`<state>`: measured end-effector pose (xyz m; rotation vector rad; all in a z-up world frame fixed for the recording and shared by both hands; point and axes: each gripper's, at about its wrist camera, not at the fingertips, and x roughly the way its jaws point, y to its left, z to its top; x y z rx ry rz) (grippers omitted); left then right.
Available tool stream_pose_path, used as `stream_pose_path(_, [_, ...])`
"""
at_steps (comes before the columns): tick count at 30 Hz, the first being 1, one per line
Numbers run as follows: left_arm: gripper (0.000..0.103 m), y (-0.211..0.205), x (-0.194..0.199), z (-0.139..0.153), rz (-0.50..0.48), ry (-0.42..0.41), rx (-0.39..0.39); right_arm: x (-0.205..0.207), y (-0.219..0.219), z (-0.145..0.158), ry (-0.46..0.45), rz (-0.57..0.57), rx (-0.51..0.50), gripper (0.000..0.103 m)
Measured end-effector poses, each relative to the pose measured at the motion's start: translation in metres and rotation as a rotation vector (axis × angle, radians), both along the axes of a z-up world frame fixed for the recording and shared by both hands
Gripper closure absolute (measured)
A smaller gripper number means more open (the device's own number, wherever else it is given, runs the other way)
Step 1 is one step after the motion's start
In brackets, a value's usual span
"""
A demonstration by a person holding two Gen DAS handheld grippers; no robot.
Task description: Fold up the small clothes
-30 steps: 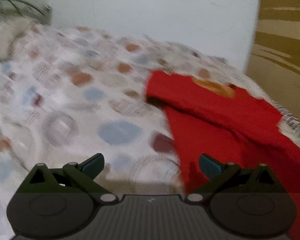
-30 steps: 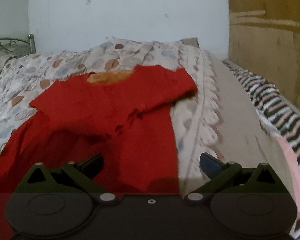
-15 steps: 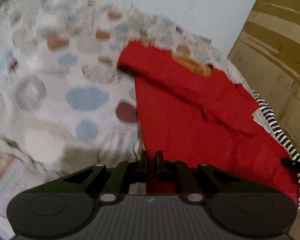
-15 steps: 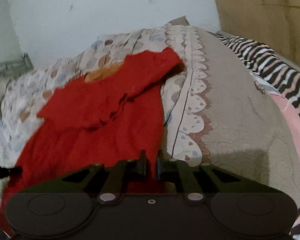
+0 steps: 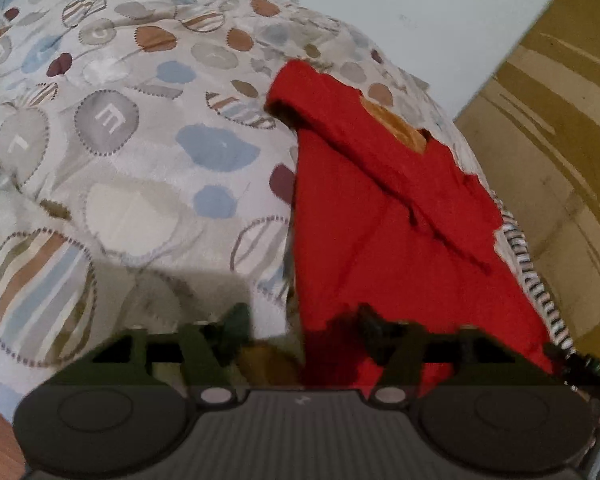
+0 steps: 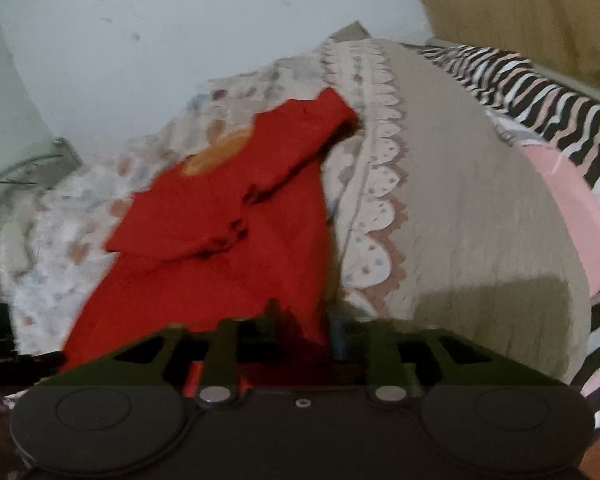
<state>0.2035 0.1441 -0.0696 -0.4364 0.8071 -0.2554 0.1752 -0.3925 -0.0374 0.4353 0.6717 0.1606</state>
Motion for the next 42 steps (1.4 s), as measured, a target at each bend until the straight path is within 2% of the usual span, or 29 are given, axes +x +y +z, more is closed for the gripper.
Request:
stream_pose_path(1, [0.038,-0.001,-0.004,-0.003,-0.033,-0.001,0.003,-0.007,0.000,-0.001,0.001,0.012,-0.002,0.051])
stream_pose_path(5, [0.038,-0.013,-0.025,-0.010,-0.126,-0.044,0.045,-0.030,0.005,-0.004,-0.007,0.045,-0.045,0.052])
stream_pose_path(6, [0.041,-0.018,-0.029,-0.011,-0.148,-0.048,0.064,-0.034,0.008,-0.004,-0.006,0.057,-0.064,0.053])
stream_pose_path(8, [0.071,-0.029,-0.035,-0.012,-0.186,-0.034,0.106,-0.039,0.018,-0.006,0.005,0.099,-0.118,0.058])
stream_pose_path(9, [0.086,-0.034,-0.036,-0.011,-0.213,-0.019,0.118,-0.041,0.022,-0.005,0.007,0.119,-0.151,0.066])
stream_pose_path(10, [0.095,-0.037,-0.039,-0.008,-0.208,-0.018,0.141,-0.043,0.026,-0.004,0.009,0.140,-0.182,0.075])
stream_pose_path(11, [0.098,-0.039,-0.042,-0.004,-0.207,-0.020,0.153,-0.044,0.028,-0.002,0.017,0.155,-0.200,0.081])
stream_pose_path(12, [0.099,-0.038,-0.044,0.003,-0.208,-0.019,0.146,-0.045,0.027,0.000,0.028,0.165,-0.197,0.092])
stream_pose_path(13, [0.099,-0.036,-0.048,0.012,-0.197,-0.019,0.133,-0.047,0.025,0.006,0.037,0.165,-0.178,0.095])
stream_pose_path(16, [0.100,-0.024,-0.056,0.043,-0.150,0.003,0.137,-0.058,0.019,0.030,0.005,0.194,-0.115,0.098])
stream_pose_path(19, [0.100,-0.015,-0.059,0.062,-0.132,0.006,0.158,-0.067,0.019,0.047,-0.029,0.234,-0.124,0.098])
stream_pose_path(21, [0.100,-0.014,-0.051,0.057,-0.124,0.041,0.155,-0.064,0.020,0.041,-0.012,0.237,-0.163,0.098])
stream_pose_path(24, [0.099,-0.020,-0.045,0.034,-0.132,0.083,0.193,-0.057,0.025,0.015,0.051,0.237,-0.208,0.098])
stream_pose_path(25, [0.099,-0.022,-0.045,0.027,-0.134,0.085,0.199,-0.058,0.028,0.008,0.053,0.236,-0.237,0.098])
stream_pose_path(29, [0.097,-0.021,-0.048,0.010,-0.113,0.088,0.183,-0.066,0.026,0.001,0.012,0.206,-0.227,0.094])
stream_pose_path(33, [0.084,-0.022,-0.054,0.013,-0.097,0.091,0.172,-0.076,0.039,0.004,-0.052,0.216,-0.385,0.076])
stream_pose_path(35, [0.067,-0.023,-0.057,0.016,-0.085,0.095,0.197,-0.082,0.046,0.007,-0.089,0.233,-0.465,0.070])
stream_pose_path(36, [0.051,-0.025,-0.059,0.017,-0.080,0.095,0.215,-0.085,0.049,0.008,-0.107,0.240,-0.503,0.061])
stream_pose_path(37, [0.035,-0.025,-0.062,0.018,-0.074,0.090,0.230,-0.090,0.052,0.008,-0.131,0.250,-0.553,0.044])
stream_pose_path(39, [0.022,-0.026,-0.069,0.021,-0.063,0.068,0.246,-0.101,0.058,0.008,-0.179,0.270,-0.637,0.026])
stream_pose_path(42, [0.010,-0.026,-0.081,0.026,-0.058,0.022,0.253,-0.118,0.071,0.005,-0.237,0.333,-0.784,0.019])
